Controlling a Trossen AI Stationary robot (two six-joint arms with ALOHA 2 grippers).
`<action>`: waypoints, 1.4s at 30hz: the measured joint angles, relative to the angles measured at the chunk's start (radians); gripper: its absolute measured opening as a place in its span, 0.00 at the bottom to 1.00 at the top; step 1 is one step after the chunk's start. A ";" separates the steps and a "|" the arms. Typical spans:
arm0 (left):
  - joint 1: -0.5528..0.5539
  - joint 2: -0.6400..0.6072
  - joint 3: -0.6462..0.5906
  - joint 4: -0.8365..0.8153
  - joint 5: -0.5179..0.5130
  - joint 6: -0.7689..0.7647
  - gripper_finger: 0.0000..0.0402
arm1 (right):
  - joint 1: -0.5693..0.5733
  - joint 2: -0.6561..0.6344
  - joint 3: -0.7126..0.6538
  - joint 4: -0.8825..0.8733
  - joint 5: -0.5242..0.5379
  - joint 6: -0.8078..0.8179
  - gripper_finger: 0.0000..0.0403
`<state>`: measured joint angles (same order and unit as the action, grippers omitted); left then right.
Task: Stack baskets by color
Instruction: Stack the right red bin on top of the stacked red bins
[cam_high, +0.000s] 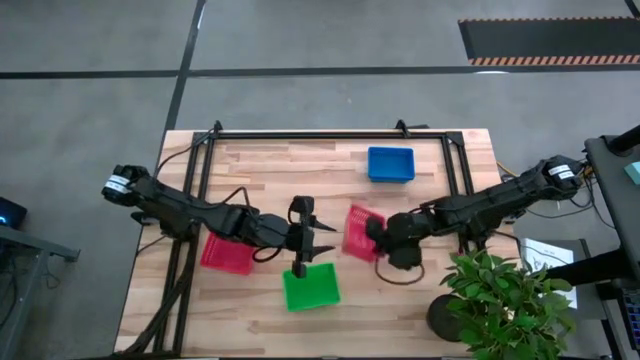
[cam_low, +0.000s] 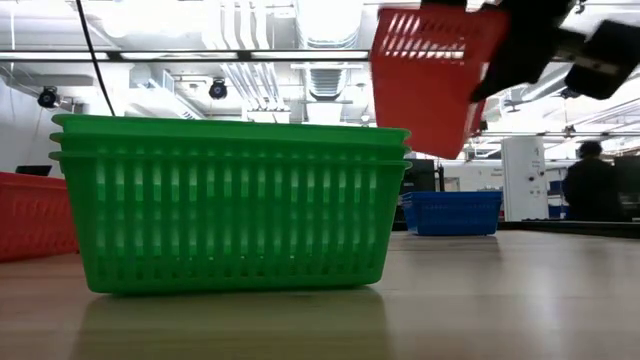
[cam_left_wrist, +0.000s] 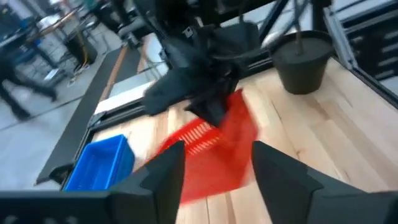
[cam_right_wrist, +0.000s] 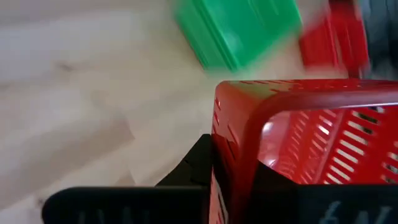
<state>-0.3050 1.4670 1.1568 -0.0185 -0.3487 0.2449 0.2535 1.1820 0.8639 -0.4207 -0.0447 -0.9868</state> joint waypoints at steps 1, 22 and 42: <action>0.004 0.000 0.000 0.003 0.019 0.024 0.44 | 0.001 -0.002 0.000 0.005 -0.051 -0.052 0.02; 0.177 0.170 -0.037 0.368 0.674 0.180 0.50 | -0.001 -0.020 0.000 0.120 -0.408 -0.166 0.02; 0.220 0.235 -0.037 0.465 0.883 0.207 0.04 | 0.000 -0.019 -0.001 0.139 -0.407 0.004 0.03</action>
<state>-0.0849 1.7016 1.1198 0.4461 0.5344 0.4518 0.2530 1.1632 0.8632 -0.2814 -0.4521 -0.9826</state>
